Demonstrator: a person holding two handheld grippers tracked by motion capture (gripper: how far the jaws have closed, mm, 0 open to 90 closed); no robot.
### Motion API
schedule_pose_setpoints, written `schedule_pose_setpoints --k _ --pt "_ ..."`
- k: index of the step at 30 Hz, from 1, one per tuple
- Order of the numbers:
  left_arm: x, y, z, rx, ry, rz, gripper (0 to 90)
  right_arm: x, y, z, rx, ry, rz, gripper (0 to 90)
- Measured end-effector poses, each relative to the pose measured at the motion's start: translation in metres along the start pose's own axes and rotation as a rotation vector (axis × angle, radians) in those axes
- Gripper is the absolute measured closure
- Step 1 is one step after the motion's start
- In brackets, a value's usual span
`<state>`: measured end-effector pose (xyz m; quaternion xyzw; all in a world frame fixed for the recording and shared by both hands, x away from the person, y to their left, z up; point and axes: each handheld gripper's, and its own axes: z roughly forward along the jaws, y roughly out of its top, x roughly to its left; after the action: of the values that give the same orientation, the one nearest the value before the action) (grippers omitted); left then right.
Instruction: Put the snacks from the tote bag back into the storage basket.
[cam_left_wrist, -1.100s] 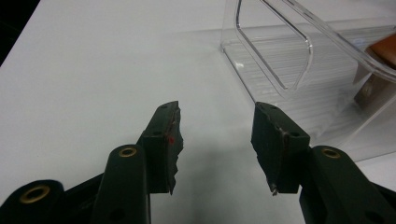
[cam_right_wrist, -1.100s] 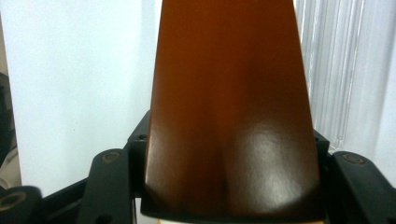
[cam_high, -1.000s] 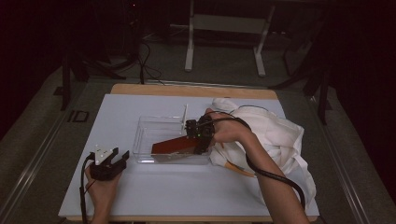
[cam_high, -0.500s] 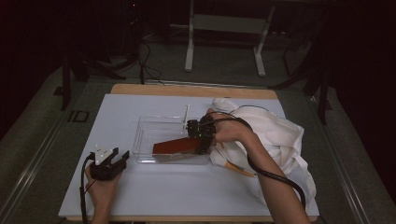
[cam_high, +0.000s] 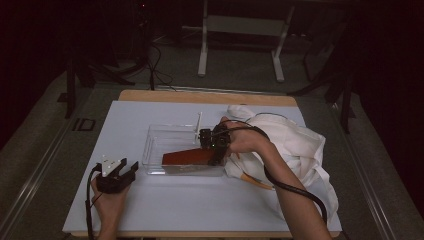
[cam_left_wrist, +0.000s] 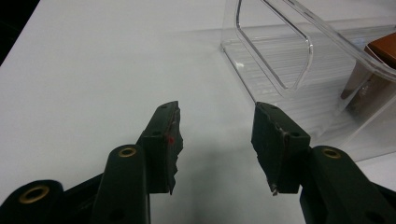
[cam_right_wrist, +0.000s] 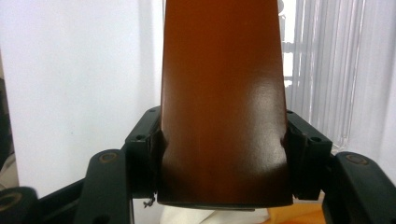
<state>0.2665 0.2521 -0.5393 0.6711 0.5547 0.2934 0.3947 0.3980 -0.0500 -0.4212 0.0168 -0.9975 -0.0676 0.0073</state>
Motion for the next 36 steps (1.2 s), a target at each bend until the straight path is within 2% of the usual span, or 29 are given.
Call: schedule_pose_setpoints --k 7,13,18,26,30,36 --pt "0.0 0.0 0.0 0.0 0.0 0.0 52.3 -0.001 -0.003 -0.003 -0.003 0.005 -0.004 39.3" --pt "0.0 0.0 0.0 0.0 0.003 0.003 52.3 0.0 -0.009 -0.016 -0.019 -0.005 0.011 39.2" --pt "0.0 0.0 0.0 0.002 0.002 0.003 52.3 0.0 -0.016 -0.019 -0.024 -0.013 0.014 39.3" --pt "0.0 0.0 0.0 0.002 0.003 0.002 52.3 0.001 -0.028 -0.02 -0.031 -0.039 0.033 39.4" --pt "0.0 0.0 0.0 0.004 0.003 0.004 52.2 0.003 -0.039 -0.025 -0.057 -0.051 0.046 39.4" --pt "0.0 0.0 0.001 0.008 0.003 0.003 52.2 0.008 -0.048 -0.03 -0.091 -0.097 0.068 39.3"
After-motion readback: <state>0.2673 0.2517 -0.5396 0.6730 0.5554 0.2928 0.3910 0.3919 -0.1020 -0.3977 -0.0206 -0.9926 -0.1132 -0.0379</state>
